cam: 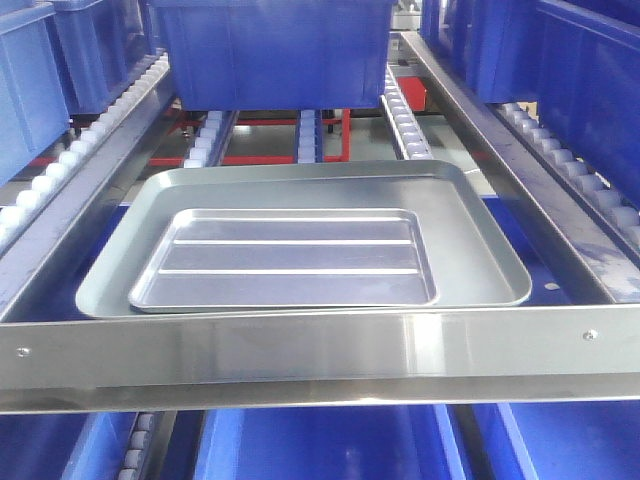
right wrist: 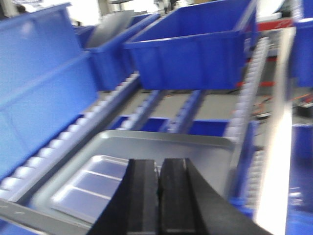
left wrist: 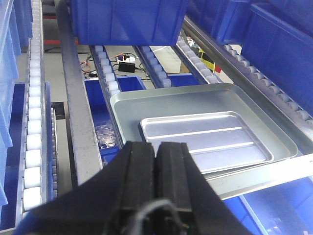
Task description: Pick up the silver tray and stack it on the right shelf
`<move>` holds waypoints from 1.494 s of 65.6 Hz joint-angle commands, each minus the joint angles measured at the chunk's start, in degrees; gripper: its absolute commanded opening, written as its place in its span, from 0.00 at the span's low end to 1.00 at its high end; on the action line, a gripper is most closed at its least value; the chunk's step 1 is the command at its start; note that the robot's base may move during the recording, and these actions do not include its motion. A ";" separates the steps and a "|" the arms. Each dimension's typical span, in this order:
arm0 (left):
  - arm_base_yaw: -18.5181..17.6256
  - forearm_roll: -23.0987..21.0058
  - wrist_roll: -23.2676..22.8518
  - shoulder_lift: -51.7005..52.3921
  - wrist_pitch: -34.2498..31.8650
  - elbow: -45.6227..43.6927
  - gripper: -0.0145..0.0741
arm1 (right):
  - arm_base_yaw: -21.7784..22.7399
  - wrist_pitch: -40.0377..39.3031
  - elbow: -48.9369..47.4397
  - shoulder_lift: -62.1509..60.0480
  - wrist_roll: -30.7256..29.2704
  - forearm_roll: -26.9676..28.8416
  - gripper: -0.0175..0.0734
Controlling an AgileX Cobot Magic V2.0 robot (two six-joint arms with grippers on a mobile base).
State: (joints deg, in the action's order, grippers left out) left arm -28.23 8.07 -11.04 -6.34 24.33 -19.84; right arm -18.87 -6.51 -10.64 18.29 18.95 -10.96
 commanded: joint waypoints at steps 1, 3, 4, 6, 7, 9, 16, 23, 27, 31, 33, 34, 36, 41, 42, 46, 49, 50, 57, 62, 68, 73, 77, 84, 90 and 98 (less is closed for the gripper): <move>-0.27 0.08 0.14 -0.63 -4.52 -1.60 0.06 | 4.50 -4.38 0.54 -2.25 -9.61 4.66 0.25; -0.27 0.08 0.14 -0.63 -4.52 -1.60 0.06 | 6.35 -4.38 1.62 -3.52 -11.09 5.75 0.25; -0.27 0.08 0.14 -0.63 -4.52 -1.60 0.06 | 7.07 -4.38 2.07 -4.03 -11.34 6.01 0.25; -0.27 0.08 0.14 -0.63 -4.52 -1.60 0.06 | 8.80 -4.38 3.12 -5.31 -11.35 6.12 0.25; -0.27 0.08 0.14 -0.63 -4.52 -1.60 0.06 | 9.81 -4.38 3.76 -6.08 -11.35 6.12 0.25; -0.27 0.08 0.14 -0.63 -4.52 -1.60 0.06 | 11.45 -4.38 4.78 -7.40 -11.35 6.12 0.25; -0.27 0.08 0.14 -0.63 -4.52 -1.60 0.06 | 16.45 -4.80 8.62 -12.44 -11.30 6.12 0.25; -0.27 0.08 0.14 -0.63 -4.52 -1.60 0.06 | 19.17 -4.92 11.41 -17.10 -11.30 6.12 0.25; -0.27 0.08 0.14 -0.63 -4.52 -1.60 0.06 | 19.31 -1.51 12.37 -20.24 -11.30 6.12 0.25; -0.27 0.08 0.14 -0.63 -4.52 -1.60 0.06 | 19.31 -1.14 12.37 -19.79 -11.30 6.12 0.25; -0.27 0.08 0.14 -0.63 -4.52 -1.60 0.06 | 19.31 -0.99 12.37 -19.90 -11.30 6.12 0.25; -0.27 0.08 0.14 -0.63 -4.52 -1.60 0.06 | 19.31 -0.92 12.37 -19.90 -11.30 6.12 0.25; -0.27 0.08 0.14 -0.63 -4.52 -1.60 0.06 | 19.31 -0.97 12.37 -19.90 -11.30 6.12 0.25; -0.27 0.08 0.14 -0.63 -4.52 -1.60 0.06 | 19.31 -1.64 12.37 -19.90 -11.30 6.12 0.25; -0.27 0.08 0.14 -0.63 -4.52 -1.60 0.06 | 19.31 -1.64 12.37 -19.90 -11.30 6.12 0.25; -0.27 0.08 0.14 -0.63 -4.52 -1.60 0.06 | 19.31 -1.64 12.37 -19.90 -11.30 6.12 0.25; -0.27 0.08 0.14 -0.63 -4.52 -1.60 0.06 | 19.31 -1.64 12.37 -19.90 -11.30 6.12 0.25; -0.27 0.08 0.14 -0.63 -4.52 -1.60 0.06 | 19.31 -1.64 12.37 -19.90 -11.30 6.12 0.25; -0.27 0.08 0.14 -0.63 -4.52 -1.60 0.06 | 19.31 -1.64 12.37 -19.90 -11.30 6.12 0.25; -0.27 0.08 0.14 -0.63 -4.52 -1.60 0.06 | 19.31 -1.64 12.37 -19.90 -11.30 6.12 0.25; -0.27 0.08 0.14 -0.63 -4.52 -1.60 0.06 | 19.31 -1.64 12.37 -19.90 -11.30 6.12 0.25; -0.27 0.08 0.14 -0.63 -4.52 -1.60 0.06 | 19.31 -1.64 12.37 -19.90 -11.30 6.12 0.25; -0.27 0.08 0.14 -0.63 -4.52 -1.51 0.06 | 19.31 -1.64 12.37 -19.90 -11.30 6.12 0.25; -0.06 0.30 0.14 -0.63 -4.53 -1.16 0.06 | 19.31 -1.64 12.37 -19.90 -11.30 6.12 0.25; 2.24 1.14 0.14 -0.47 -5.36 -0.65 0.06 | 19.31 -1.57 12.37 -19.90 -11.30 6.12 0.25; 9.25 -0.90 0.14 -0.30 -12.05 3.66 0.06 | 19.31 -1.57 12.37 -19.90 -11.30 6.12 0.25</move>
State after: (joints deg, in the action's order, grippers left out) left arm -22.56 8.32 -11.04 -6.07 20.95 -16.66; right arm 0.20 -2.99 1.75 -0.60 8.23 -5.02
